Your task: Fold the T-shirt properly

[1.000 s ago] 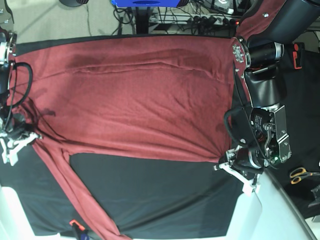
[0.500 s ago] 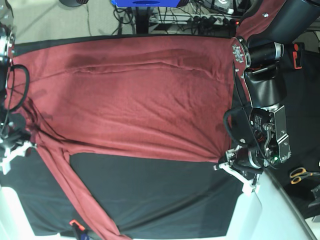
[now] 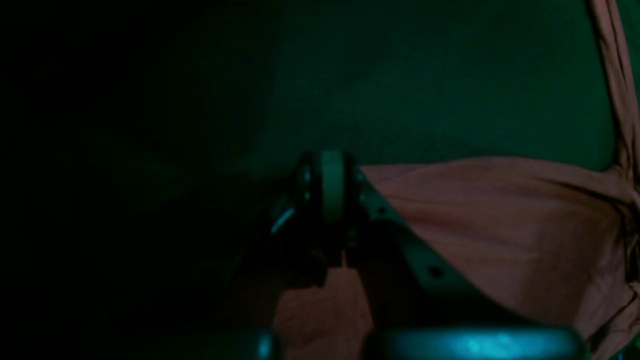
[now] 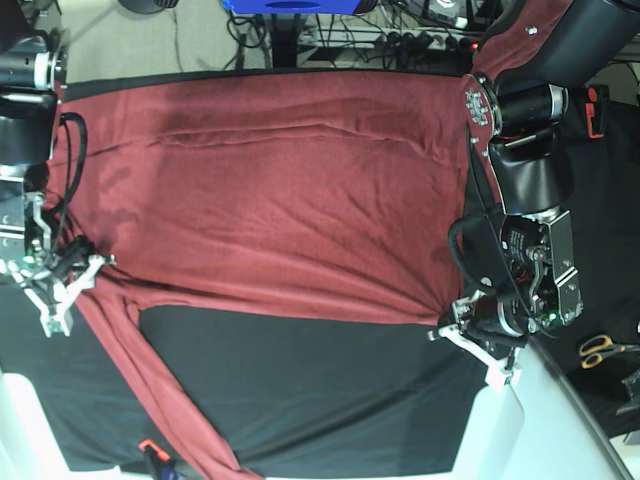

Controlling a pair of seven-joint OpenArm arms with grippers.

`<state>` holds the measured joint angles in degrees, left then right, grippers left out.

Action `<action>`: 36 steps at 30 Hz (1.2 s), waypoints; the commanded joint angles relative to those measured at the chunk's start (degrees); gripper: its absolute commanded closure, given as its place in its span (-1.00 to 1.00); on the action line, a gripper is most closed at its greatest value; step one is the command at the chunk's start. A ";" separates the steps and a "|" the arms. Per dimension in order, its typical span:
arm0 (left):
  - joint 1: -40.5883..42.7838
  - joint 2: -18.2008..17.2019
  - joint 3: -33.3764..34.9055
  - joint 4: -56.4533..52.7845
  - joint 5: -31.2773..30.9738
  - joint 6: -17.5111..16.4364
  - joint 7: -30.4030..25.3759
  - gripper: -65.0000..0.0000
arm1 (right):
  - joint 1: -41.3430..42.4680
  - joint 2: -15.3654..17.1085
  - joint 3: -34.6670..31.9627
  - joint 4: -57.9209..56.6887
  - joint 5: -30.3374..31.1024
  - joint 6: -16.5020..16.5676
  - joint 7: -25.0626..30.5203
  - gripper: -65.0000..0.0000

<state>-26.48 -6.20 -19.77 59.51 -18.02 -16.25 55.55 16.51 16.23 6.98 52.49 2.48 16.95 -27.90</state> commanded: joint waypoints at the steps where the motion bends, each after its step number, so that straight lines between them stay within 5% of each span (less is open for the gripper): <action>1: -1.70 -0.44 0.03 0.85 -0.66 -0.06 -0.91 1.00 | 1.64 1.49 0.27 1.09 -0.50 -0.47 1.04 0.21; 20: -1.61 -0.44 0.03 0.85 -0.66 -0.06 -0.91 1.00 | 2.26 0.96 0.36 -2.34 -0.68 -0.47 1.13 0.23; 25: -0.99 -0.44 0.03 0.93 -0.75 -0.06 -0.91 1.00 | 2.34 0.96 0.36 -2.34 -0.68 -0.47 1.13 0.74; 36: -0.90 -0.44 0.03 0.85 -0.75 -0.06 -0.91 1.00 | 3.05 0.96 0.18 -1.81 -0.68 -0.38 1.13 1.00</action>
<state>-25.69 -6.17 -19.77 59.48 -18.06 -16.25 55.55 17.78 16.19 7.01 49.50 1.63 16.69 -27.70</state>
